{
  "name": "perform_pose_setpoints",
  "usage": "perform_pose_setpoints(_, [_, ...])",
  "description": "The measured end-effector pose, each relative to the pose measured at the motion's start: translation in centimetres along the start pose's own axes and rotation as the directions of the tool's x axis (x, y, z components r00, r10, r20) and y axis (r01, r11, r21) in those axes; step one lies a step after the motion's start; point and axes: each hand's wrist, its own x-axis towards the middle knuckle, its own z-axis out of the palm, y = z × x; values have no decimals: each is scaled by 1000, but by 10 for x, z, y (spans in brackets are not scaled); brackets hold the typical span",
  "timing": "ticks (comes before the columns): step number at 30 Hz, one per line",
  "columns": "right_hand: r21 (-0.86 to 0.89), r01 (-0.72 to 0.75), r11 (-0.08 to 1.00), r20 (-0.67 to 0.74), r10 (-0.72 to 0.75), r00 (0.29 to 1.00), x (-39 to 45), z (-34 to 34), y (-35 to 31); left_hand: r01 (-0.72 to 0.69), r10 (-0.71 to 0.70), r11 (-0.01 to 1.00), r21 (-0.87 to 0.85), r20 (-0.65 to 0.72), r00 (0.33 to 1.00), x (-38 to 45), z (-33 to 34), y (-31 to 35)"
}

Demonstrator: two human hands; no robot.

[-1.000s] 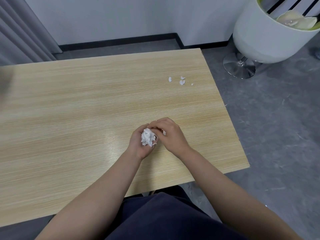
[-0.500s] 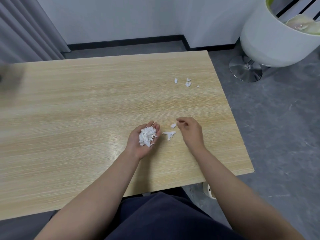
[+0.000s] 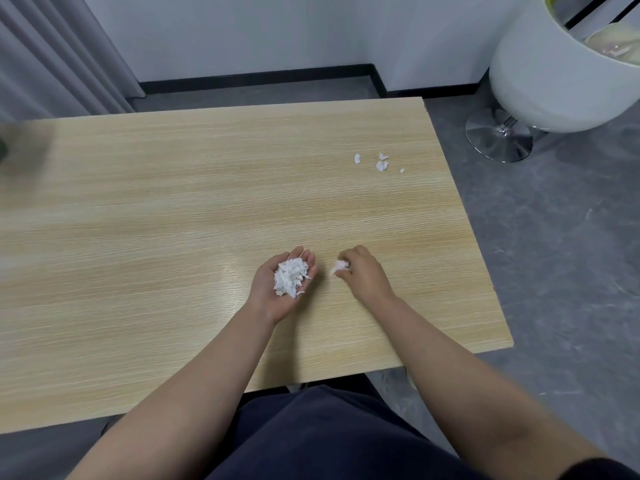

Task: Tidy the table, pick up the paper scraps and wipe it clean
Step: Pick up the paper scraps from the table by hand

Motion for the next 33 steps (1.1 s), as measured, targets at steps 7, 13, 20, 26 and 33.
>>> perform_pose_setpoints(7, [64,46,997,-106,-39,994,-7,-2,0,-5,5,1000,-11,-25,1000,0,-2,3])
perform_pose_setpoints(13, [351,78,933,-345,51,937,-15,-45,-46,14,-14,1000,2,-21,1000,2,8,7])
perform_pose_setpoints(20, [125,255,959,-350,-197,916,-34,-35,-95,43,-48,976,213,16,999,-3,34,8])
perform_pose_setpoints(26, [-139,331,933,-295,-358,886,-48,-27,-95,174,-182,979,110,63,981,-3,45,18])
perform_pose_setpoints(33, [-88,362,928,-349,-369,862,-39,-33,-90,176,-183,970,169,32,983,6,60,17])
